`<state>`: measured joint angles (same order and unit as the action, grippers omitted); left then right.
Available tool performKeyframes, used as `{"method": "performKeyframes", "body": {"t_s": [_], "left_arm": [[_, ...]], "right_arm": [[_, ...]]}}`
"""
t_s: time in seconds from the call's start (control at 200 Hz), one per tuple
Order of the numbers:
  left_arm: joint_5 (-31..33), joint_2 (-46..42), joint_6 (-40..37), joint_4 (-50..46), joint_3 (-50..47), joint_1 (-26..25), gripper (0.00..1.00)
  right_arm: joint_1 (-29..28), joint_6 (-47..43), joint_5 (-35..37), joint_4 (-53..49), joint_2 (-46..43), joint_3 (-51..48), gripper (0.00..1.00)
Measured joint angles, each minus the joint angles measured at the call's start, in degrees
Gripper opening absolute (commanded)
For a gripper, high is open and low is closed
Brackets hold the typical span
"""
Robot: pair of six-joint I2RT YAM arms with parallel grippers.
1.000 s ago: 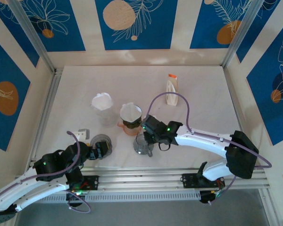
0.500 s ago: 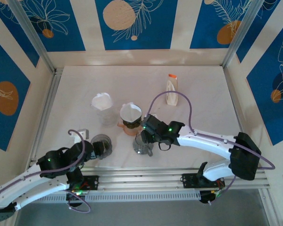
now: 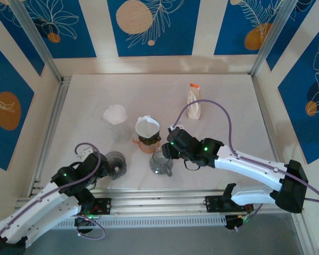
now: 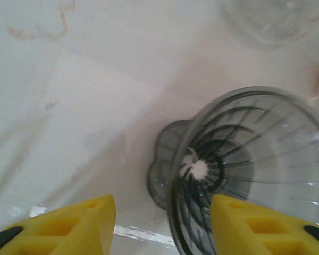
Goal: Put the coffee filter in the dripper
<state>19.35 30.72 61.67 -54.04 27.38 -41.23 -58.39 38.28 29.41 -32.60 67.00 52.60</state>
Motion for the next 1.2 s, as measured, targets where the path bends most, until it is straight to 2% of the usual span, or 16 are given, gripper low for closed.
{"method": "performKeyframes", "body": {"t_s": [0.15,0.27,0.41,0.695,0.95,1.196], "left_arm": [[-3.8,0.7,-1.0,2.9,-1.7,1.5,0.30],[-4.8,1.4,-1.5,4.8,-1.7,1.6,0.13],[-6.6,1.5,-2.1,7.3,-1.7,1.7,0.03],[-9.9,0.2,-6.2,5.6,0.9,1.7,0.00],[-19.3,6.1,-12.7,5.2,11.5,1.2,0.00],[-24.0,13.8,-15.6,4.9,22.2,-6.5,0.00]], "right_arm": [[0.0,0.0,0.3,0.0,-2.2,-0.7,0.56],[0.0,0.2,0.5,-0.2,-2.8,-1.5,0.56],[0.0,0.5,0.9,-0.4,-2.8,-2.2,0.56],[1.2,0.9,1.8,-0.5,-5.0,-4.1,0.56],[3.8,1.6,2.1,-1.3,-8.2,-6.5,0.56],[6.1,2.2,2.2,-2.2,-11.5,-7.5,0.56]]}}
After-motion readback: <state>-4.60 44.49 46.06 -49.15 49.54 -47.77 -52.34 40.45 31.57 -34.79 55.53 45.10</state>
